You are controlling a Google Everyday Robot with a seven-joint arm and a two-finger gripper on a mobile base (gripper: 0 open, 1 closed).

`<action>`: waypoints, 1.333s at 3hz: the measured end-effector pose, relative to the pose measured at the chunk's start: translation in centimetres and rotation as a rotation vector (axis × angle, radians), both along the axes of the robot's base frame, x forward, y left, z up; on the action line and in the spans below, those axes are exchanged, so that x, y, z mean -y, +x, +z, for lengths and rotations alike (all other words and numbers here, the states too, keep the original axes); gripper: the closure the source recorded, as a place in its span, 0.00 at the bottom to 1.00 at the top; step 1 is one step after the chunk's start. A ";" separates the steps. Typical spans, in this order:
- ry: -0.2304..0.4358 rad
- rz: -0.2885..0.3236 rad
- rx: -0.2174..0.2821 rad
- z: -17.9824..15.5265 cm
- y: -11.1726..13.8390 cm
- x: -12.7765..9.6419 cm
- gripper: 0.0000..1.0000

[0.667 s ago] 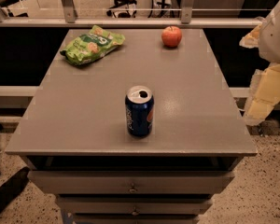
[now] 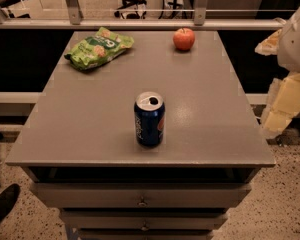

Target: Pick pepsi can

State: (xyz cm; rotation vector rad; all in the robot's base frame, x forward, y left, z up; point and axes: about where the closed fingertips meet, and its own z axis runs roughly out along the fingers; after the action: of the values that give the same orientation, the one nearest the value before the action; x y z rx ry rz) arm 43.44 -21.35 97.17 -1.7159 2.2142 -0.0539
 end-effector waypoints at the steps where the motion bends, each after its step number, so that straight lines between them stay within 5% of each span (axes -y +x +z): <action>1: 0.169 0.031 -0.023 -2.1 -0.6 -1.2 0.00; 4: 0.688 0.231 -0.019 -6.4 -1.2 -13.1 0.00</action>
Offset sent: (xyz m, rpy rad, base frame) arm -0.0188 0.0957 -0.0461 0.5815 0.0652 0.2085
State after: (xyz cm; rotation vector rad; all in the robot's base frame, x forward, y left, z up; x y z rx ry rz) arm 42.22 -8.24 90.81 -1.5385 1.7247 0.6947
